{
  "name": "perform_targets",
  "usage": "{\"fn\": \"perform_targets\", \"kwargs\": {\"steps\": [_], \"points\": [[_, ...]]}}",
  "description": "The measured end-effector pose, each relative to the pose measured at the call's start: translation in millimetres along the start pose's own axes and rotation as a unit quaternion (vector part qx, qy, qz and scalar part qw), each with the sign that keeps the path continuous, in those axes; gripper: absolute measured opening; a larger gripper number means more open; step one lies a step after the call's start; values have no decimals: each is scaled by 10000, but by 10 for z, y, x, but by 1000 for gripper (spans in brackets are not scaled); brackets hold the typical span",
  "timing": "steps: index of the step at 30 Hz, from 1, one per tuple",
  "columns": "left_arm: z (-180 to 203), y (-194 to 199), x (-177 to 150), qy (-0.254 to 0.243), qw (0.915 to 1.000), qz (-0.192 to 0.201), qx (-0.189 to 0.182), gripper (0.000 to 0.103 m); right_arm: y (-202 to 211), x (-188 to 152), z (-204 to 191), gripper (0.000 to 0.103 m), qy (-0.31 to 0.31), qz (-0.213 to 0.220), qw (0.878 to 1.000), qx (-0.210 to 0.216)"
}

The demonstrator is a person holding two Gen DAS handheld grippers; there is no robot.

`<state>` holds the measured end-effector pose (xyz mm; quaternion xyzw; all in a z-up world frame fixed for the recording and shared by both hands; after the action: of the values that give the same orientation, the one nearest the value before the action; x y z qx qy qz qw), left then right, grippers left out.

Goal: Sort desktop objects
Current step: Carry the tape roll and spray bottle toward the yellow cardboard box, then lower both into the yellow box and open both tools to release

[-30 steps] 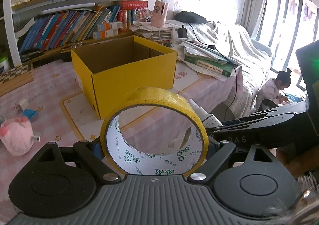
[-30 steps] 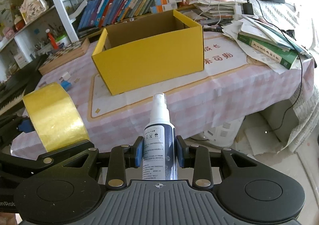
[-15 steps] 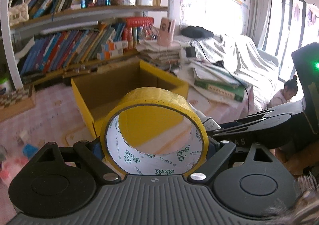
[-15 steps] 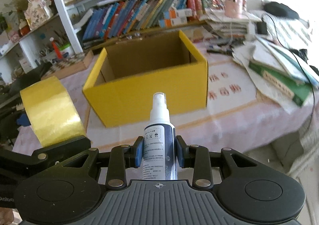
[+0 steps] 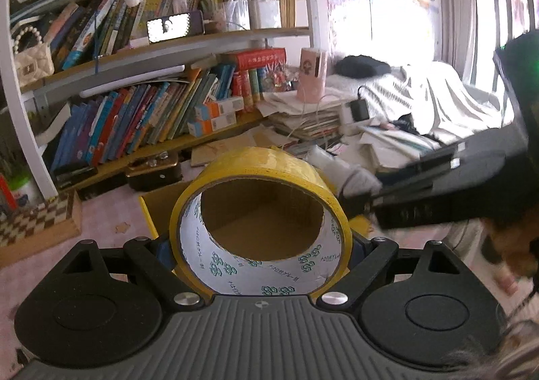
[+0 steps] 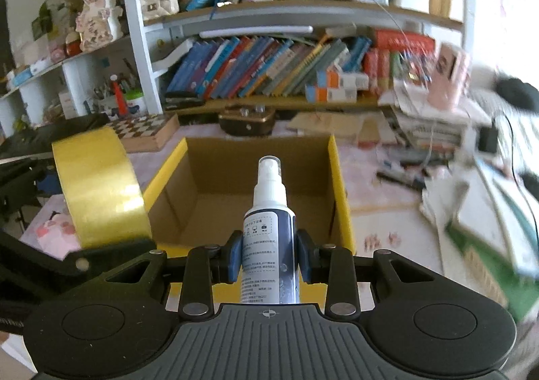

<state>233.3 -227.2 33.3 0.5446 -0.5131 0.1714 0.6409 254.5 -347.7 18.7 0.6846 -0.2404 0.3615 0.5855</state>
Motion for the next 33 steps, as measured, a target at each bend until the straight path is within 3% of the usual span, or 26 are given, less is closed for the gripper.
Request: {"fn": "perform_targets", "kwargs": {"steps": [6,12,23,33], "points": [[-89,-406,199,-234,9995,-169,151,89,-375,288,147,33,470,-50,9988,148],[-246,-961,227,-447,9957,-765,265,89,-909,390,171,33,1095,-519,9920,348],[-331,-1709,17,-938,9792,-1795,82,89,-1740,300,-25,33,2736,-1464,9487,609],[-392,-1936,-101,-1094,9672,-2289,101,89,-2107,146,-65,33,3399,-2141,9137,621]]}}
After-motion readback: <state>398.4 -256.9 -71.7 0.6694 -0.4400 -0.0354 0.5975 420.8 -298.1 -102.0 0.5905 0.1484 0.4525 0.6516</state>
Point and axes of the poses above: each gripper's, at about its wrist camera, not at the fingertips, and y roughly against the way its jaws point, z to its right, x to its top, the point moved 7 cm from there along -y, roughly the way its jaws point, and after that the axes turned 2 degrees about -z, right-handed, at the moved point
